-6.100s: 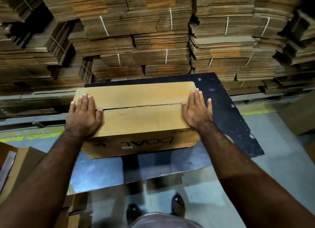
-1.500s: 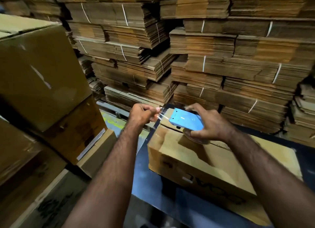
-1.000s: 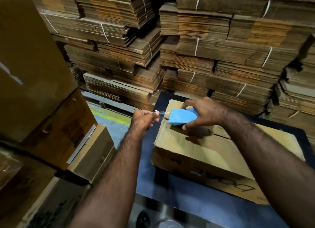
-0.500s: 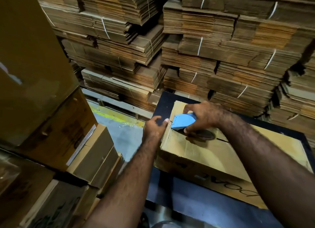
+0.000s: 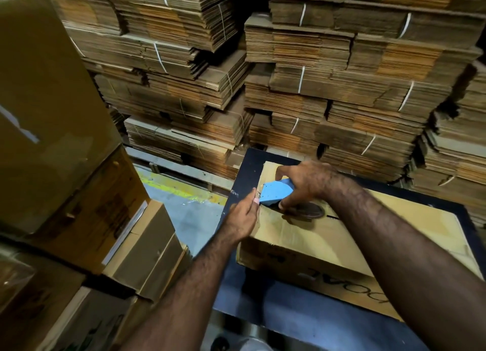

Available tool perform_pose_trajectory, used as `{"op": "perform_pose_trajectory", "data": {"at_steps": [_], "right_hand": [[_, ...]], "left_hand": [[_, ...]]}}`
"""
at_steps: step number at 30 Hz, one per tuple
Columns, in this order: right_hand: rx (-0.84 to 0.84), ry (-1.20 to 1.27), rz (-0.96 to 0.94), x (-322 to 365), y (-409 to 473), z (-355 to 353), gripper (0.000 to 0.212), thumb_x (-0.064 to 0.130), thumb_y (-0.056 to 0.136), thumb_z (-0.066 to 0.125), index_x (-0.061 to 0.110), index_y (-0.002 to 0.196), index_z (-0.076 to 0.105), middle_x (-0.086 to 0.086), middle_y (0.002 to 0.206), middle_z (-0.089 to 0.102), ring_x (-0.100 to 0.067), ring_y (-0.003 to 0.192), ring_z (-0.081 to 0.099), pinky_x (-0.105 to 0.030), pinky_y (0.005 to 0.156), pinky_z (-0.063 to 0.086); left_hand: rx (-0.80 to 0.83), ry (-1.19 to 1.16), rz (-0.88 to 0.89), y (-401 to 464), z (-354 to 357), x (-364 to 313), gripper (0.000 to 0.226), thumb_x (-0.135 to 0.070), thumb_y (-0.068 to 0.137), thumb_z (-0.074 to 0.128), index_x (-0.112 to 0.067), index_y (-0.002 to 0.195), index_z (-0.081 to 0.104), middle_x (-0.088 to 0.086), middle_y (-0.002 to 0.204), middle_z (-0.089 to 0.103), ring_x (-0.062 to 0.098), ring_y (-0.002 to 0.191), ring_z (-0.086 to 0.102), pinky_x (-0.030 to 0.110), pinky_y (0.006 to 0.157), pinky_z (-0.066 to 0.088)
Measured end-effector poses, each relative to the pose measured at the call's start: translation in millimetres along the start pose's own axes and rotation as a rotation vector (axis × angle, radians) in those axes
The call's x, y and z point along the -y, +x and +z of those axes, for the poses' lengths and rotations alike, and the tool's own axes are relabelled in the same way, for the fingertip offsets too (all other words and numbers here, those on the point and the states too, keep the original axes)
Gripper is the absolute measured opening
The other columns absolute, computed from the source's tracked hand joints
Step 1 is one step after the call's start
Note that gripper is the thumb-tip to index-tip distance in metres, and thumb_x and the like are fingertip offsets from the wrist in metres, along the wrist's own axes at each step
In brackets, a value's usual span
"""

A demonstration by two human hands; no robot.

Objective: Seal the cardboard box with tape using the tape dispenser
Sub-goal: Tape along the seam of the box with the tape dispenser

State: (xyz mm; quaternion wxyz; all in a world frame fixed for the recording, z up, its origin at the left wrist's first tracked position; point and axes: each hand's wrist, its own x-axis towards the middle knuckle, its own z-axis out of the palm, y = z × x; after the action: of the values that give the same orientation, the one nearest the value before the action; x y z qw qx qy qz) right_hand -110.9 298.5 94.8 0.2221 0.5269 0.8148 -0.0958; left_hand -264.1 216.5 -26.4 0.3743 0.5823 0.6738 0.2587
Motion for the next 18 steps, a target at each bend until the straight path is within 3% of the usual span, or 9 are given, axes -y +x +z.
{"op": "perform_pose_trajectory", "data": {"at_steps": [2, 4, 9, 13, 15, 18], "right_hand": [[-0.005, 0.002, -0.009, -1.4, -2.0, 0.1, 0.078, 0.062, 0.07, 0.075, 0.044, 0.134, 0.034, 0.001, 0.117, 0.055, -0.018, 0.097, 0.046, -0.042, 0.087, 0.049], [-0.013, 0.007, -0.036, -3.9, -4.8, 0.1, 0.072, 0.062, 0.071, 0.074, 0.046, 0.128, 0.034, 0.002, 0.111, 0.053, -0.02, 0.096, 0.049, -0.044, 0.087, 0.05], [-0.072, 0.079, -0.11, -17.1, -10.5, 2.4, 0.059, 0.063, 0.066, 0.073, 0.047, 0.114, 0.042, 0.001, 0.103, 0.057, -0.021, 0.09, 0.051, -0.043, 0.084, 0.051], [-0.093, 0.134, -0.175, -31.0, -12.5, 4.1, 0.054, 0.063, 0.072, 0.071, 0.044, 0.118, 0.05, 0.002, 0.102, 0.058, -0.019, 0.088, 0.051, -0.039, 0.08, 0.051], [-0.085, 0.196, -0.204, -37.3, -13.4, 5.0, 0.052, 0.06, 0.075, 0.071, 0.044, 0.12, 0.051, 0.002, 0.104, 0.058, -0.018, 0.089, 0.053, -0.038, 0.077, 0.051], [-0.066, 0.17, -0.214, -64.3, -24.4, 11.6, 0.054, 0.062, 0.077, 0.068, 0.043, 0.124, 0.05, 0.001, 0.108, 0.054, -0.018, 0.093, 0.051, -0.041, 0.081, 0.051]], "left_hand": [[-0.091, 0.105, 0.158, -5.6, 0.4, -4.1, 0.06, -0.027, 0.107, 0.036, -0.024, 0.161, 0.008, 0.006, 0.164, 0.027, 0.017, 0.141, 0.037, 0.034, 0.111, 0.038], [-0.128, 0.132, 0.317, -13.1, 3.1, -7.6, 0.073, -0.017, 0.104, 0.042, -0.028, 0.16, -0.003, -0.006, 0.168, 0.007, 0.016, 0.152, 0.017, 0.036, 0.119, 0.029], [-0.063, 0.115, 0.281, -6.6, 10.4, 3.9, 0.067, -0.027, 0.105, 0.039, -0.035, 0.159, 0.0, 0.004, 0.16, 0.036, 0.029, 0.134, 0.05, 0.035, 0.106, 0.042], [-0.075, 0.166, 0.261, -0.6, 18.0, 5.9, 0.068, -0.026, 0.104, 0.042, -0.031, 0.16, 0.004, 0.0, 0.16, 0.036, 0.033, 0.138, 0.045, 0.041, 0.106, 0.042], [-0.108, 0.306, 0.207, -0.7, 15.1, 4.4, 0.066, -0.025, 0.104, 0.038, -0.026, 0.161, 0.004, 0.002, 0.16, 0.036, 0.033, 0.146, 0.034, 0.046, 0.116, 0.031], [-0.207, 0.561, 0.289, 0.1, 17.4, 3.4, 0.061, -0.026, 0.102, 0.025, -0.019, 0.16, 0.011, -0.002, 0.159, 0.036, 0.016, 0.147, 0.035, 0.045, 0.124, 0.003]]}}
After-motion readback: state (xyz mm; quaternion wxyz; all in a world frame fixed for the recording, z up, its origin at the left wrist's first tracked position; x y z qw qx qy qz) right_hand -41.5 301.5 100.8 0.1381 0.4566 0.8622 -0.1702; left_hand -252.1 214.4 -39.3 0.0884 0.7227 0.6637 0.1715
